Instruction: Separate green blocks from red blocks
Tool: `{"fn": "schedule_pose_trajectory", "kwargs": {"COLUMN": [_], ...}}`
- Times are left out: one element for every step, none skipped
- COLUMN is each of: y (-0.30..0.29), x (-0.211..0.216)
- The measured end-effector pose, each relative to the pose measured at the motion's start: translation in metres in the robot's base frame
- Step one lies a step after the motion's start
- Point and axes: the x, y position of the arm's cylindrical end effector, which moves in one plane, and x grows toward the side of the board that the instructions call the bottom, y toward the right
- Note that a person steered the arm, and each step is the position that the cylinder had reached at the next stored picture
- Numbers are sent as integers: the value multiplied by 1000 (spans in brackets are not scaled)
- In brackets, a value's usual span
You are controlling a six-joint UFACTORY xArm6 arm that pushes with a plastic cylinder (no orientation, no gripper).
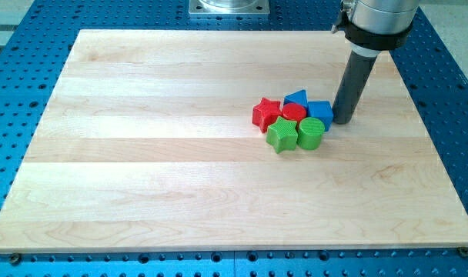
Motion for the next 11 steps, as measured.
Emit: {"fn": "schedule_pose_trajectory", "kwargs": {"y": [4,4,-1,-1,-16,-29,-90,-114,-115,-147,-181], "x": [0,2,17,17,23,38,37,24,-4,-26,-41]}}
